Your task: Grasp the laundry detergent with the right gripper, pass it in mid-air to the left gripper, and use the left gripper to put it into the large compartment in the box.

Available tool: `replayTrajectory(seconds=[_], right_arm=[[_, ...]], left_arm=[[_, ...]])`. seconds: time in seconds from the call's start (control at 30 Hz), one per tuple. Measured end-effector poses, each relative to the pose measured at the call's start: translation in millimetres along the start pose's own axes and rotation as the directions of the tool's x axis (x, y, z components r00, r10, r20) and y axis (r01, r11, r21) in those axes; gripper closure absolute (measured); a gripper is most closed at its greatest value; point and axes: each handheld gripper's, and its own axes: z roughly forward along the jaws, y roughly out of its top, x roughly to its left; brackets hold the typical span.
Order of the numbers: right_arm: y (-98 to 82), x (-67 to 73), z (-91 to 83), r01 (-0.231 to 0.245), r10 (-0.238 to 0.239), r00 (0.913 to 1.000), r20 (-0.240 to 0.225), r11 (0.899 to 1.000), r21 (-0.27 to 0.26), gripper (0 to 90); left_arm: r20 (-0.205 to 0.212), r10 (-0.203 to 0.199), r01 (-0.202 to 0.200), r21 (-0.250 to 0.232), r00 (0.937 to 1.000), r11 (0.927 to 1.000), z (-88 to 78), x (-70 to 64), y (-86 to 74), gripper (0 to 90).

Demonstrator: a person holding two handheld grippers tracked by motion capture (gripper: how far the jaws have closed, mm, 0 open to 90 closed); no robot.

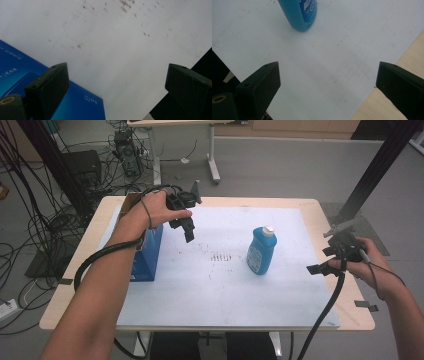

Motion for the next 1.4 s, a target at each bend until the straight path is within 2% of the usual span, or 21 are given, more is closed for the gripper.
replayTrajectory(seconds=[0.23, 0.4, 0.63, 0.9, 1.03, 1.1, 1.3, 1.4], right_arm=[[-18.2, 11.6, 3.1, -0.026, 0.026, 0.9997, 0.004, 0.998, -0.055, 5.4], [-34.4, 19.8, 5.9, -0.045, 0.047, 0.9988, 0.013, 0.993, -0.11, 5.0], [-50.0, 31.4, 14.6, -0.065, 0.07, 0.9973, 0.025, 0.985, -0.157, 4.7], [-69.8, 39.0, 24.2, -0.118, 0.122, 0.9926, 0.003, 0.964, -0.237, 4.2], [-77.1, 46.5, 28.6, -0.133, 0.141, 0.99, 0.008, 0.954, -0.268, 4.1], [-81.7, 50.5, 31.1, -0.147, 0.155, 0.9879, 0.004, 0.946, -0.29, 4.1], [-87.7, 62.5, 37.8, -0.16, 0.169, 0.9857, 0.001, 0.934, -0.319, 4.2], [-88.0, 69.2, 41.9, -0.159, 0.169, 0.9855, 0.005, 0.933, -0.324, 4.4]], left_arm=[[0.008, 0.005, -0.005, -0.005, 1.0, 1.0, 1.3, 0.9, -0.7, 5.9], [0.008, 0.004, -0.004, -0.004, 1.0, 1.0, 2.3, 0.5, -1.1, 5.9], [0.011, -0.004, 0.004, -0.003, 0.9999, 1.0, 5.5, -0.3, -0.5, 5.9], [0.015, 0.007, -0.007, -0.005, 0.9999, 1.0, 7.3, -0.9, 0.6, 5.9], [0.014, 0.007, -0.007, -0.006, 0.9999, 1.0, 7.5, -1.8, 0.4, 5.9], [0.015, 0.006, -0.006, -0.007, 0.9999, 1.0, 7.7, -2.1, 0.0, 5.9], [0.019, 0.011, -0.011, -0.007, 0.9997, 0.9999, 9.2, -2.3, -0.9, 5.9], [0.02, 0.011, -0.011, -0.008, 0.9997, 0.9999, 10.4, -2.7, -1.4, 5.9]])
